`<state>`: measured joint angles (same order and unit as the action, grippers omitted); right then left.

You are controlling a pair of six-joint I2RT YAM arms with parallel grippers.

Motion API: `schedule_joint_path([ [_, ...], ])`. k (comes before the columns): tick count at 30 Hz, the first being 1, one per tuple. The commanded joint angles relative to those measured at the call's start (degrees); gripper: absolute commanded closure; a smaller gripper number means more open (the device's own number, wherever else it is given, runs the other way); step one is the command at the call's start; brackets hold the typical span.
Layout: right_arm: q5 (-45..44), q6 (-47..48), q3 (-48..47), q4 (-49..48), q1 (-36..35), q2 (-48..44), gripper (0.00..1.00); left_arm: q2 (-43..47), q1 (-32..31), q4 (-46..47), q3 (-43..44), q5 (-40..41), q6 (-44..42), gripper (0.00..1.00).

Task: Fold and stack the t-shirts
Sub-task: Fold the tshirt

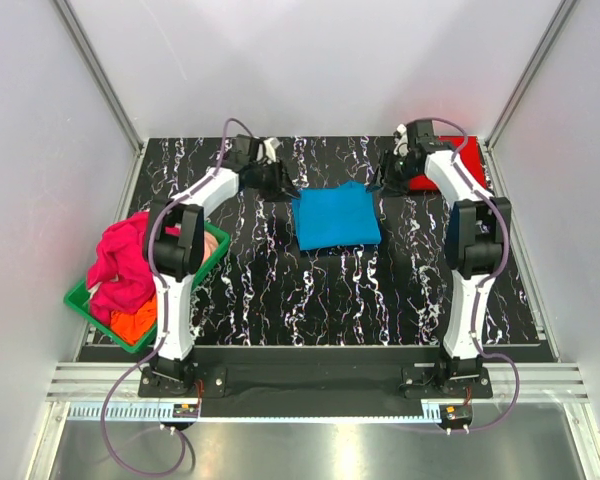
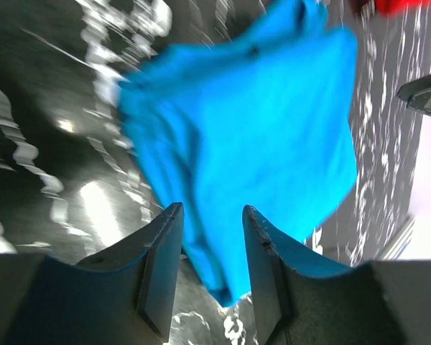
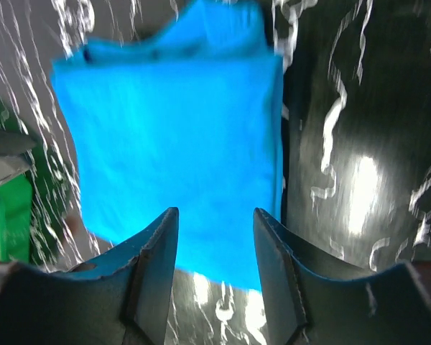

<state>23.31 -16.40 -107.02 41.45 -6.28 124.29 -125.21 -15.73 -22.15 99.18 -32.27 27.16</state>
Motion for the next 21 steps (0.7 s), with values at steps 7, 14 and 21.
schedule_joint_path([
  [7, 2.0, 5.0, 13.3, -0.1, -0.2, -7.9, 0.46, -2.1, -3.1, 1.6, 1.0, -0.8, -3.3, 0.56],
  [14, 0.2, 5.6, 18.0, -0.1, -0.2, -7.8, 0.45, -7.9, -3.1, -0.3, 9.7, 3.1, -3.5, 0.55],
  [21, 0.9, 6.6, 20.3, -2.3, -0.2, -7.7, 0.48, -14.2, -2.7, -3.1, 18.4, 2.9, -3.3, 0.55],
])
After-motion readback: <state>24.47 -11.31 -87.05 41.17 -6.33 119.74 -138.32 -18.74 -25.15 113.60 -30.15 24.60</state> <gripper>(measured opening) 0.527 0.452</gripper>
